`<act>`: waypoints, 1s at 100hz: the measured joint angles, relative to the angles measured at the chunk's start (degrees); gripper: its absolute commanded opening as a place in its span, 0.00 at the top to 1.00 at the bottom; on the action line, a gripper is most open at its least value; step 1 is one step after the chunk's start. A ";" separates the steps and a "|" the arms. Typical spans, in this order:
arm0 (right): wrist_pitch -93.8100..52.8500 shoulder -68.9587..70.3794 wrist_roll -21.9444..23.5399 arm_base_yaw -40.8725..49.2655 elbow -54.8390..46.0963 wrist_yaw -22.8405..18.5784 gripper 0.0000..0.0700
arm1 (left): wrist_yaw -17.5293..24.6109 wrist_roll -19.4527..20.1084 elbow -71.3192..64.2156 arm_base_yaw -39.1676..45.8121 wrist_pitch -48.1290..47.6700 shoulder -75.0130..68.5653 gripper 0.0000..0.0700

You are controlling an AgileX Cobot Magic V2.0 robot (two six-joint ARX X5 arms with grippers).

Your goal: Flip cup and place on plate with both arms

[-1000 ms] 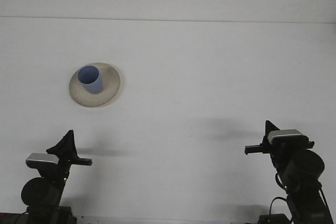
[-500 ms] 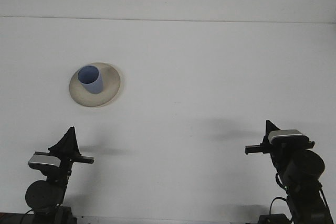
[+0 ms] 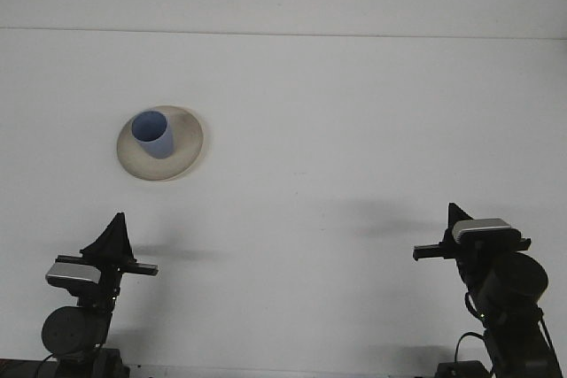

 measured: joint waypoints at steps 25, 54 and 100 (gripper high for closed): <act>0.00 0.00 0.00 0.00 0.00 0.02 1.00 | 0.00 0.00 0.00 0.00 -0.22 0.00 0.98; 0.00 0.00 0.00 0.00 0.00 0.02 1.00 | 0.00 0.00 0.00 0.00 -0.22 0.00 0.98; 0.20 -3.19 -0.02 0.00 -0.02 0.11 1.00 | 0.02 0.00 0.00 0.00 -0.28 0.00 0.98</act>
